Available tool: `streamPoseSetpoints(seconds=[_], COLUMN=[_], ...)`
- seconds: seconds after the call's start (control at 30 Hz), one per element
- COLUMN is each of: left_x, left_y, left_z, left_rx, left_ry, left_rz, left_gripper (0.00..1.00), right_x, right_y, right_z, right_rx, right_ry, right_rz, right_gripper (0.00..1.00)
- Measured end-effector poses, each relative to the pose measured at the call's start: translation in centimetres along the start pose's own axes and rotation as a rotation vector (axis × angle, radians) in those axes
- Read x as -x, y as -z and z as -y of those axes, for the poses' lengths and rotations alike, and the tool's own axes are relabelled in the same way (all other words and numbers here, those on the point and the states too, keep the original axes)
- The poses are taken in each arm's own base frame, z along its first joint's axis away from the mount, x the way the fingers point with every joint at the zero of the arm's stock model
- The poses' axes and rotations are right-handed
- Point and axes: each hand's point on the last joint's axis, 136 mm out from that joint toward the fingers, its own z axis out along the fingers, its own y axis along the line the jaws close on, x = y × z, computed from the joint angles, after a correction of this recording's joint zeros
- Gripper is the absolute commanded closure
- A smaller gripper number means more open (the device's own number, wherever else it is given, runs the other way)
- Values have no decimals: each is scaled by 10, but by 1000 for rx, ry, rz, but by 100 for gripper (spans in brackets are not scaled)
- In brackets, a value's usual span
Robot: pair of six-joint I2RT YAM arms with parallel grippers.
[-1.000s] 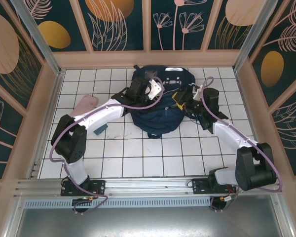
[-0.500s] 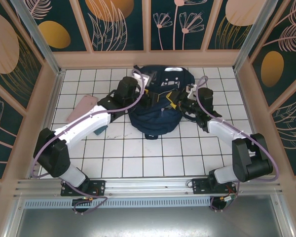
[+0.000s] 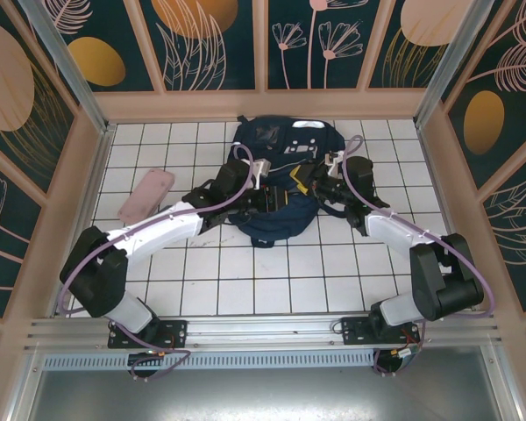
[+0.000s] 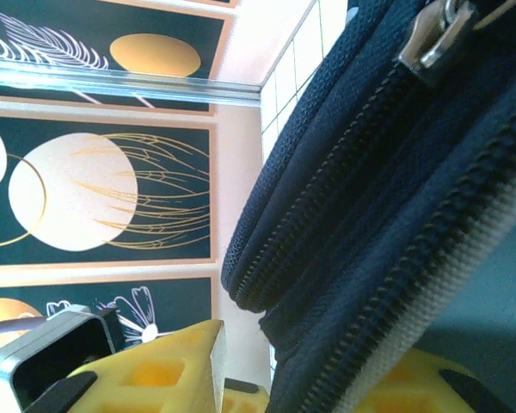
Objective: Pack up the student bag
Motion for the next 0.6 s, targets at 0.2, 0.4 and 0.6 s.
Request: streamPoseSetpoints(seconds=[0.2,0.4,0.6], left_x=[-4,-6,-2], left_y=[-11,-17,-18], left_z=[-12,-21,-16], left_rx=[28,54,24], left_ry=[39,61,65], left_rz=[-12,-8,12], left_gripper=[67,71,93], right_x=[-1,-2,-2], right_y=[-1,-1,-1], right_z=[0,-1,-1], right_rx=[1,1,0], right_ry=[1,1,2], right_rz=[-2,-6,-5], right_gripper=[72,73,78])
